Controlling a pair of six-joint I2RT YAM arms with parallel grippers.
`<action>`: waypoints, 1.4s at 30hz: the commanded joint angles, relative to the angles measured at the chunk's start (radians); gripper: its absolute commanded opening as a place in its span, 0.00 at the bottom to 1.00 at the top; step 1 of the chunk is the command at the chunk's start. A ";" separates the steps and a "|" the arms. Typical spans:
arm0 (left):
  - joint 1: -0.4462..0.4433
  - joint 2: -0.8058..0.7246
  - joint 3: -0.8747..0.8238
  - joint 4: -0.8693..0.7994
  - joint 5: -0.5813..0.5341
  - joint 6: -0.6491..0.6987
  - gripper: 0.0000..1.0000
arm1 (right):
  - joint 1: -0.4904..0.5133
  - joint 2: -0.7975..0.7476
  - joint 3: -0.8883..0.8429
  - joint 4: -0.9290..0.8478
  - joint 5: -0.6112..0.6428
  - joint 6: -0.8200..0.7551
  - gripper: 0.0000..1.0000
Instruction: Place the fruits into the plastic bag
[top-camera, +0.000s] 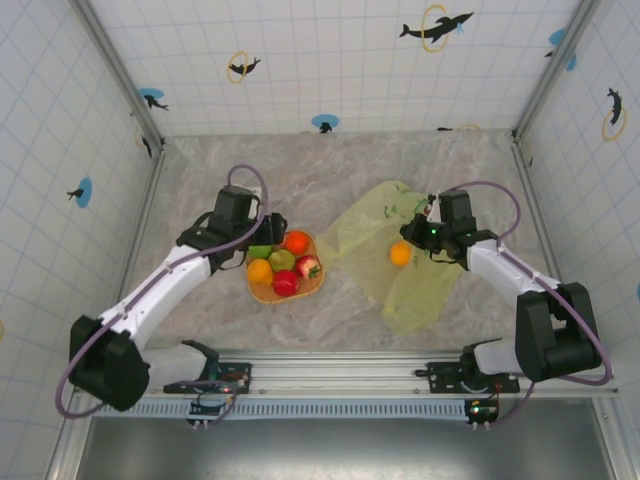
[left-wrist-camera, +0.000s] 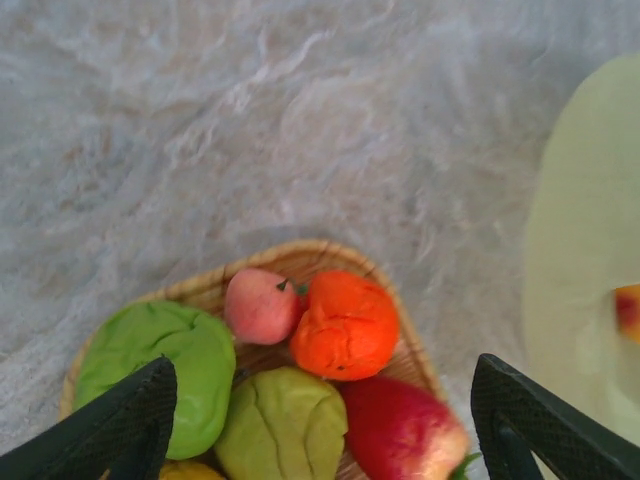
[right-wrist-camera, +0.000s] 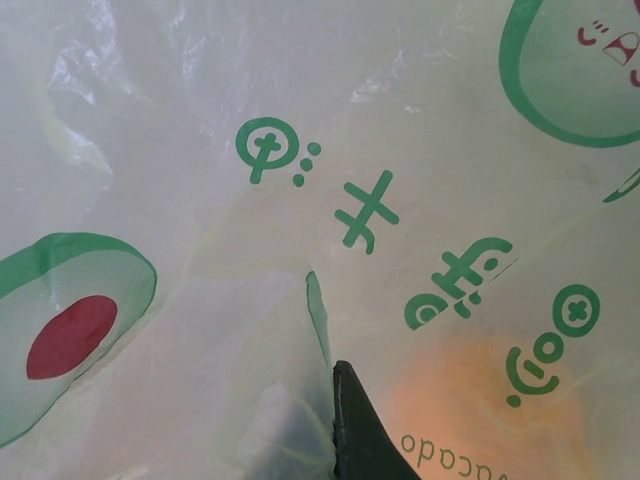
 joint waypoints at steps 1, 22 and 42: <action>-0.009 0.090 0.085 -0.053 0.013 0.065 0.71 | -0.004 -0.020 -0.007 0.003 0.002 -0.015 0.00; -0.063 0.395 0.213 -0.090 -0.113 0.183 0.41 | -0.016 -0.011 -0.004 0.008 -0.013 -0.021 0.00; -0.063 0.463 0.241 -0.078 -0.152 0.175 0.12 | -0.015 -0.001 -0.007 0.013 -0.019 -0.019 0.00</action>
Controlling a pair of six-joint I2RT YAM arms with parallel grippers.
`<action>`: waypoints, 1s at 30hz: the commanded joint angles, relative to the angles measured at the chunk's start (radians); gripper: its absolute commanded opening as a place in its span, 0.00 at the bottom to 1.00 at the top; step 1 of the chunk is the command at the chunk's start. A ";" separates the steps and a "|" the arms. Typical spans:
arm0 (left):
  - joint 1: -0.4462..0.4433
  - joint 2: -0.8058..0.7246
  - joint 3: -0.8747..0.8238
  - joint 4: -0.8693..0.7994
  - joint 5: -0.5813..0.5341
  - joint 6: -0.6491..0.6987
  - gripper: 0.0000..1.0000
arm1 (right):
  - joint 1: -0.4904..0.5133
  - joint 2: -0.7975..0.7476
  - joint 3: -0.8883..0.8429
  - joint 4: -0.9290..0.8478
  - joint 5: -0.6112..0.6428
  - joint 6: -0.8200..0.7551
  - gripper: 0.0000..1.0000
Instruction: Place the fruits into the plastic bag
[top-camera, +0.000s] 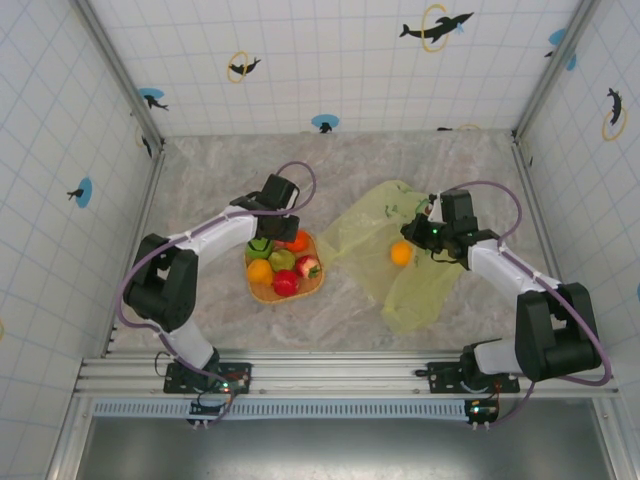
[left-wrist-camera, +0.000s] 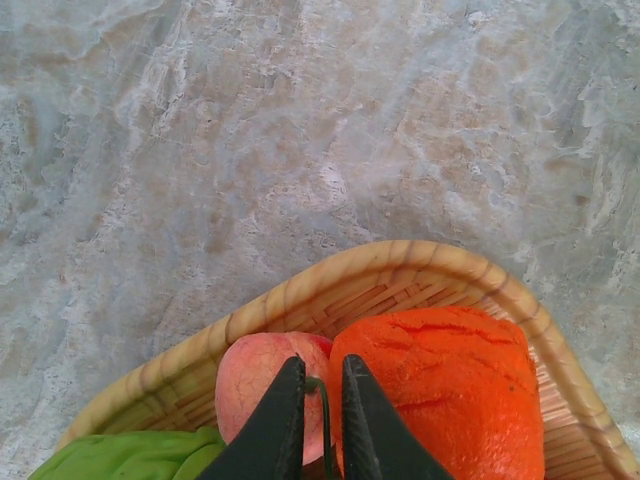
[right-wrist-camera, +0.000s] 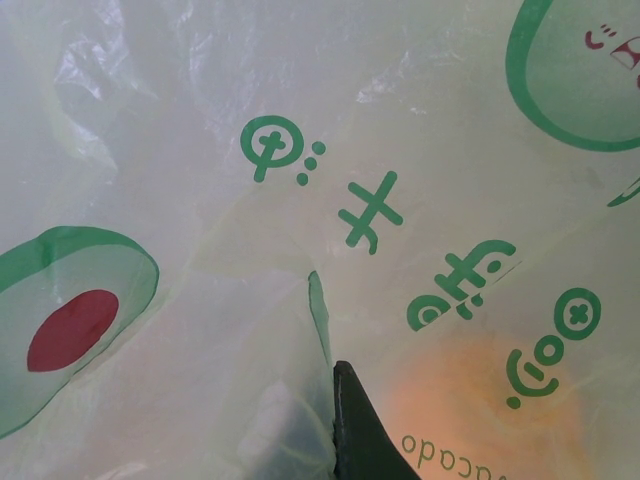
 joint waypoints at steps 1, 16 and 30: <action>-0.002 0.003 0.019 -0.018 -0.018 0.001 0.10 | -0.003 0.000 -0.007 0.013 -0.007 -0.005 0.00; -0.001 -0.155 -0.011 0.004 -0.058 -0.003 0.00 | -0.003 0.002 0.004 0.004 -0.007 -0.008 0.00; -0.118 -0.581 -0.205 0.339 0.374 -0.128 0.00 | 0.000 0.021 0.035 -0.036 -0.001 -0.019 0.00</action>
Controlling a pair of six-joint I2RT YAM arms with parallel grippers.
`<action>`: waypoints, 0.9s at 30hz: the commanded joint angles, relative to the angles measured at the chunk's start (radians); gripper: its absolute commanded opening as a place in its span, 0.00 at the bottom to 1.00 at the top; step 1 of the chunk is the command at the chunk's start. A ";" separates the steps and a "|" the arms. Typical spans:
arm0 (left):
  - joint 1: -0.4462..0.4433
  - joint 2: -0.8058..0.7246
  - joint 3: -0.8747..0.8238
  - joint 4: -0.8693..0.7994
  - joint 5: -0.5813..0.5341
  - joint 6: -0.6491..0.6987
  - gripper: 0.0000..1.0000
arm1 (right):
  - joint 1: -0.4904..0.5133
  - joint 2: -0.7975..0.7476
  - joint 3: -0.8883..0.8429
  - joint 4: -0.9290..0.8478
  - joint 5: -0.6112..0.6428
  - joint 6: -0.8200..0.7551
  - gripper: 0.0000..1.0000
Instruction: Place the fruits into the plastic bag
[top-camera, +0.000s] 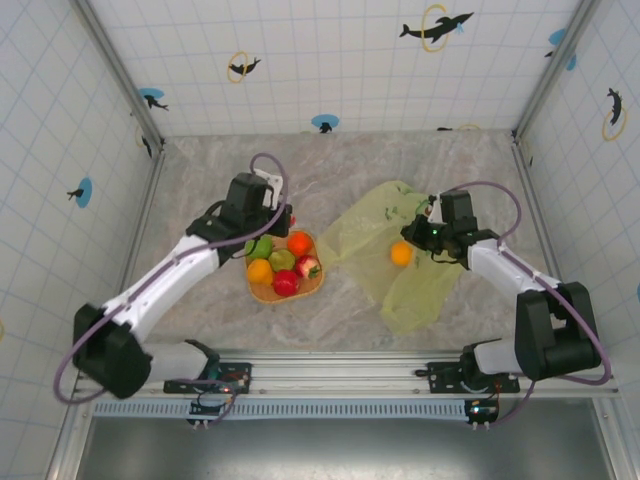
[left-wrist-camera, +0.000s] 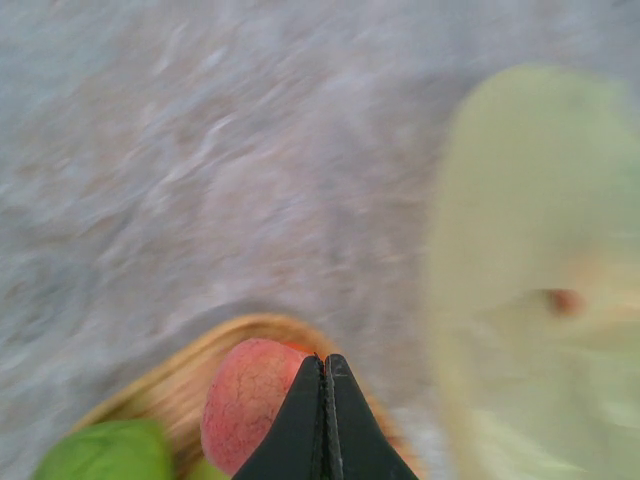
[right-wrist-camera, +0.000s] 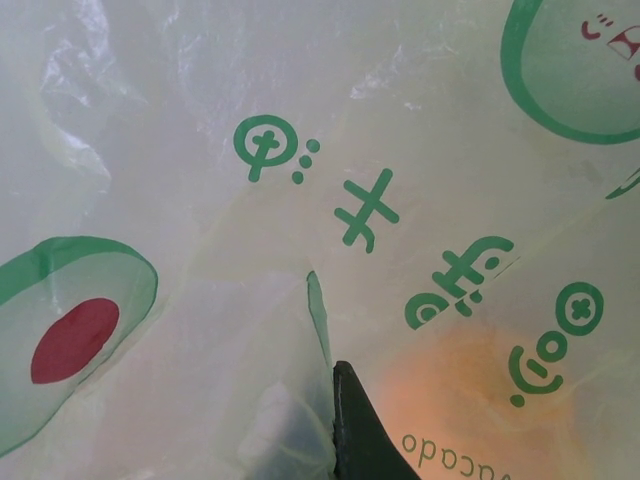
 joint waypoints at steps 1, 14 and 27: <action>-0.098 -0.125 -0.096 0.271 0.241 -0.113 0.00 | 0.000 0.017 0.034 -0.014 -0.003 -0.013 0.00; -0.476 0.253 0.067 0.343 0.066 0.111 0.00 | -0.002 0.024 0.153 -0.155 -0.049 -0.087 0.00; -0.490 0.554 0.125 0.496 -0.367 0.387 0.00 | -0.015 0.020 0.199 -0.218 -0.130 -0.108 0.00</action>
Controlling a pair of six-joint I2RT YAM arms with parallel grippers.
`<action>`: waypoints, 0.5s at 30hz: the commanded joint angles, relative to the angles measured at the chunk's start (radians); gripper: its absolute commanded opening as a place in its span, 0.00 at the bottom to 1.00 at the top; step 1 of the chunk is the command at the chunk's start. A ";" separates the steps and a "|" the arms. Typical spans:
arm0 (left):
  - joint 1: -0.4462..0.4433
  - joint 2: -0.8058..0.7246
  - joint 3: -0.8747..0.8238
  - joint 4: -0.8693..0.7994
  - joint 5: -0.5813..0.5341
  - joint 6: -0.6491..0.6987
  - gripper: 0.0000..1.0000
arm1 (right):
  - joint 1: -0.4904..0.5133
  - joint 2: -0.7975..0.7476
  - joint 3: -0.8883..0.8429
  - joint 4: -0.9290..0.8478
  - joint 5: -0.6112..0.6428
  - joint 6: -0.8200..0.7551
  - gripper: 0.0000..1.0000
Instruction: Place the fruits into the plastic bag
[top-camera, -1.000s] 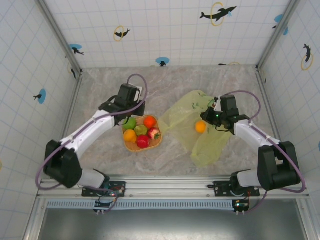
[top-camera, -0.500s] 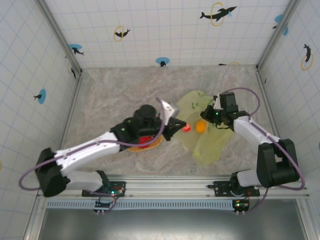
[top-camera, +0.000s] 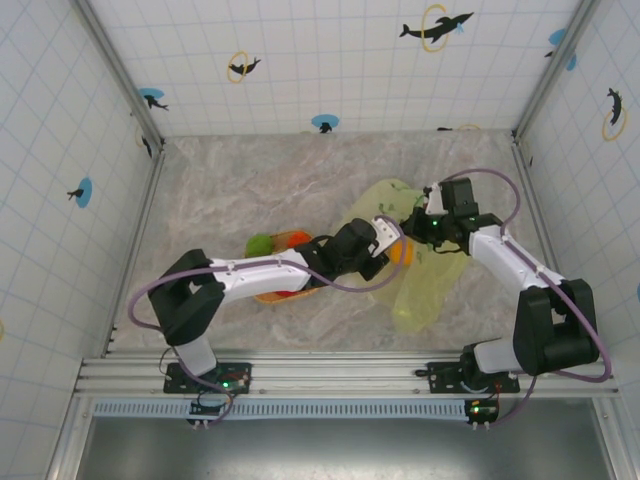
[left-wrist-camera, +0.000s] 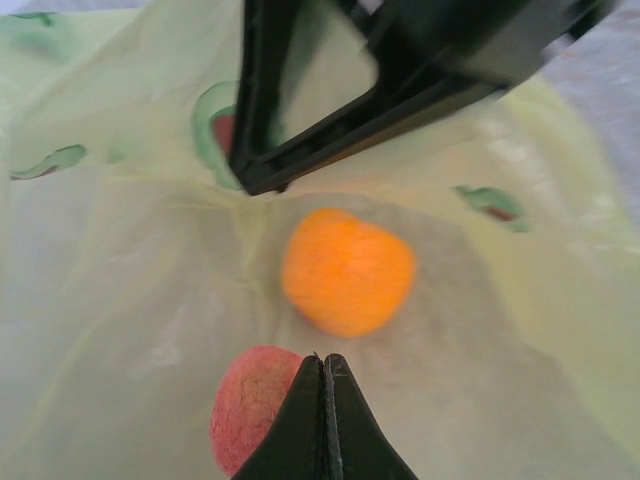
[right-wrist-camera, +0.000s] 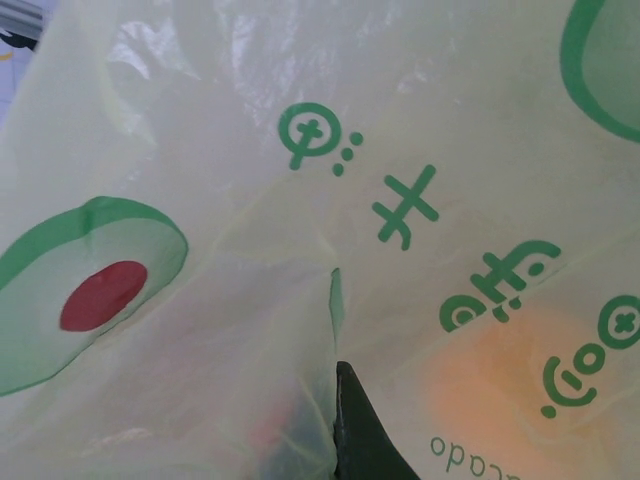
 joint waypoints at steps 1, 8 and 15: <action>-0.002 0.030 0.002 0.120 -0.163 0.111 0.00 | -0.009 -0.003 0.044 -0.022 -0.042 -0.014 0.00; -0.003 0.105 -0.037 0.331 -0.176 0.183 0.00 | -0.009 0.009 0.050 -0.009 -0.075 -0.008 0.00; -0.002 0.210 -0.038 0.512 -0.169 0.192 0.00 | -0.017 0.013 0.052 -0.016 -0.095 -0.013 0.00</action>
